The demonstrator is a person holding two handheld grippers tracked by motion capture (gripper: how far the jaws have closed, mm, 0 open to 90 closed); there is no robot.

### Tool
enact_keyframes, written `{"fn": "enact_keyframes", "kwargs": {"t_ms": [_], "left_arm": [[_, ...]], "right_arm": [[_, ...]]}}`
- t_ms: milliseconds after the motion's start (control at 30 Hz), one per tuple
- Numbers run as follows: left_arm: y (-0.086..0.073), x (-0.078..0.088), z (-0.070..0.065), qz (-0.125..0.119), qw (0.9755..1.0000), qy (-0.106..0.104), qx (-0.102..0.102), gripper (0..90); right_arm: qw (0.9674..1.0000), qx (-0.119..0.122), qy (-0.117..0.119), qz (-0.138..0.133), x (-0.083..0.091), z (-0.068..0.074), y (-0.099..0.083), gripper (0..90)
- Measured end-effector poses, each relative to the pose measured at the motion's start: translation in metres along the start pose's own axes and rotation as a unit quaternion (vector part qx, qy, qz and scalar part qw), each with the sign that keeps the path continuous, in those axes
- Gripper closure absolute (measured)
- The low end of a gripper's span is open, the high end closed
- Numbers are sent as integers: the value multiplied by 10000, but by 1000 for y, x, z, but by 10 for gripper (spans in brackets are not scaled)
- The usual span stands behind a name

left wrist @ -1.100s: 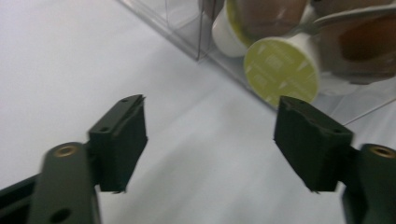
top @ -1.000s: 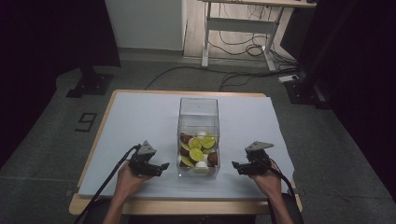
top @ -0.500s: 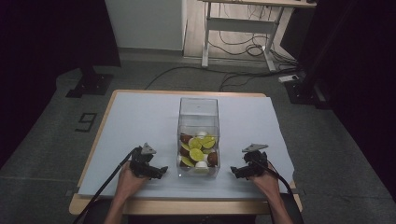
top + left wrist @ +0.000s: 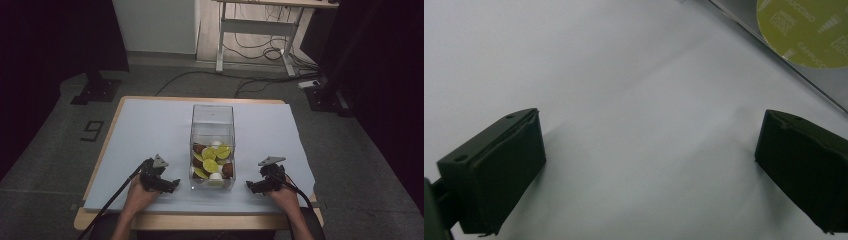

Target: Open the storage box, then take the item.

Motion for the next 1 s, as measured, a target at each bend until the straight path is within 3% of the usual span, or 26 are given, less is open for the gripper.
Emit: {"fn": "enact_keyframes", "kwargs": {"t_ms": [400, 667, 867, 1000], "left_arm": [[0, 0, 0, 0, 10000, 1, 1, 0], [0, 0, 0, 0, 10000, 1, 0, 0], [0, 0, 0, 1, 10000, 1, 1, 0], [0, 0, 0, 1, 10000, 6, 1, 0]], "right_arm": [[9999, 52, -58, 92, 2, -1, 2, 0], [9997, 136, 92, -154, 13, 3, 2, 0], [9989, 359, -152, -278, 26, 5, 5, 0], [9983, 491, -138, -288, 33, 10, 7, 9]]}}
Point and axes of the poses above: each handheld gripper's, and its own axes: x roughly backward along the jaws, y roughly out of its top, z roughly to its left, the point moved 1 cm from there along -x, roughly forward along the jaws, and after that the axes turned 12 degrees about z, right-handed, at the moved point
